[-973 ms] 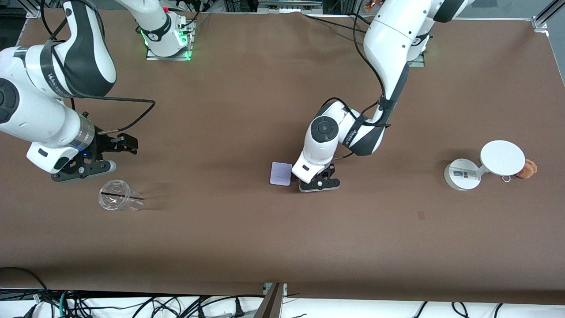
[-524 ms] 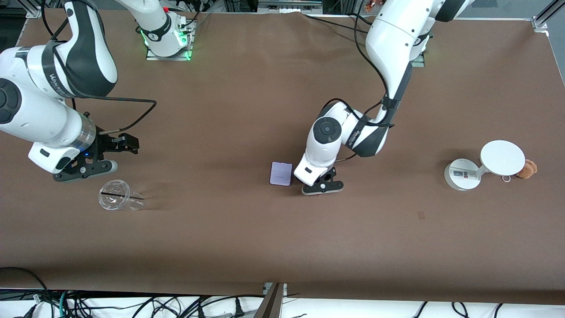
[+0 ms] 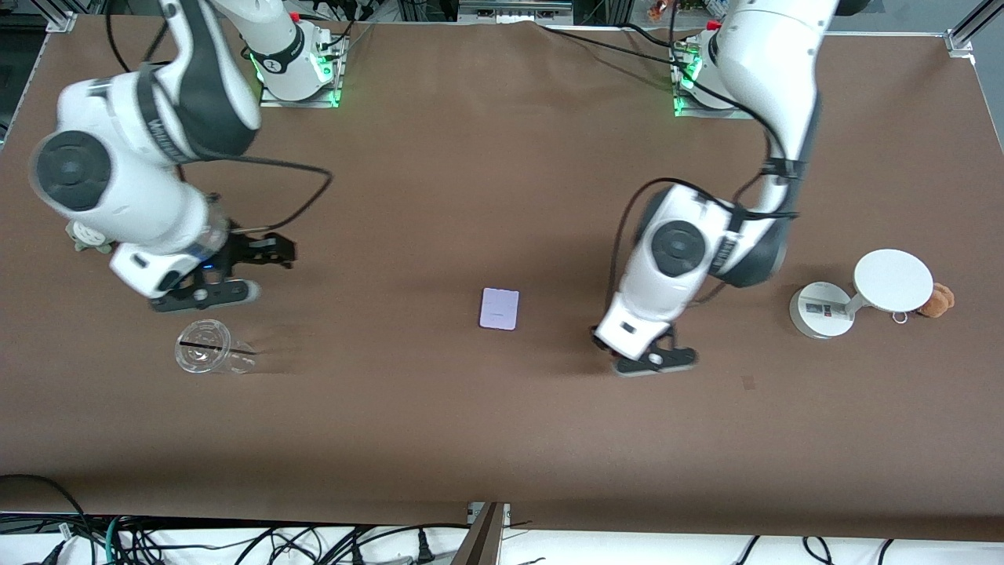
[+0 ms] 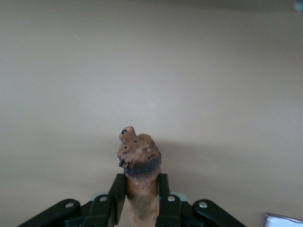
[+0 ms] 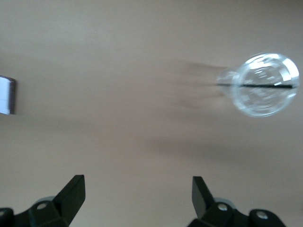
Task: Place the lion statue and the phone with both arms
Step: 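Carry the lion toward the white lamp while the right gripper reaches the phone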
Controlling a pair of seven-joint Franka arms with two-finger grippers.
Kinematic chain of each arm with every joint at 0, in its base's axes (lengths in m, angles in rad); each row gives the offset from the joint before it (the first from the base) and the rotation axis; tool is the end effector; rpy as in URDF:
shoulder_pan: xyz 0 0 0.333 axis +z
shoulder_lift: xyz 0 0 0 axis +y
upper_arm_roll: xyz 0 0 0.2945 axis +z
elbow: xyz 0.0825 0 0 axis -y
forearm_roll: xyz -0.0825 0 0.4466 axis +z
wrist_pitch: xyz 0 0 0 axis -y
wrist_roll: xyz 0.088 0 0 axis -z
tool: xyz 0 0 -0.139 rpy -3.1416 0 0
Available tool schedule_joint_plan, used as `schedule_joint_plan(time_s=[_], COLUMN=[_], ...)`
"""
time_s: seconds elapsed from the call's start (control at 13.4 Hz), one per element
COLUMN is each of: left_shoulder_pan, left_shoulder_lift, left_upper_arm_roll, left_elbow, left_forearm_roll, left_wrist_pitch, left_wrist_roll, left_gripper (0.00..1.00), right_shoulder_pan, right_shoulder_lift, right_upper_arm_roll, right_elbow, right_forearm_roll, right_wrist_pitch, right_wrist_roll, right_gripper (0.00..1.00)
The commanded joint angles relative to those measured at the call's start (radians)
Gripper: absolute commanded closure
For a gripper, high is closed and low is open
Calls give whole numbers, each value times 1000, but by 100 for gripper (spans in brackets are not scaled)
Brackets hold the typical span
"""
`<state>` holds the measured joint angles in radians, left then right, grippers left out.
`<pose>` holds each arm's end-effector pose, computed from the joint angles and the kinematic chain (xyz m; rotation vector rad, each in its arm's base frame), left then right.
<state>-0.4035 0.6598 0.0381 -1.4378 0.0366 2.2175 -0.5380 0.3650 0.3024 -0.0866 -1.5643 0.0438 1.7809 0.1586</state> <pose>0.7253 -0.2794 0.2348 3.1223 0.2235 0.2060 0.6641 0.1996 0.3929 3.1316 0.1750 -0.1352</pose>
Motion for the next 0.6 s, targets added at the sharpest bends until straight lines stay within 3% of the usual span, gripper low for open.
schedule_joint_plan(time_s=[0.0,0.3,0.52], left_shoulder_pan=[92,199,281], left_shoulder_lift=[-69,-127,-209], left_upper_arm_roll=[-20,-20,-20], left_elbow=[-87,-194,-362], left_forearm_roll=[13,9,9], left_wrist_pitch=[-19,-15,71], left_wrist_roll=[154,306,371], left_gripper=[100,100,100], right_shoulder_pan=[92,242,348], right_shoulder_lift=[62,190,294], right_upper_arm_roll=[-5,-5,-7], right_elbow=[61,82,82], right_forearm_roll=[92,114,111], right_wrist_pitch=[3,211,383], right_wrist_roll=[193,465,637], right_gripper=[0,0,0])
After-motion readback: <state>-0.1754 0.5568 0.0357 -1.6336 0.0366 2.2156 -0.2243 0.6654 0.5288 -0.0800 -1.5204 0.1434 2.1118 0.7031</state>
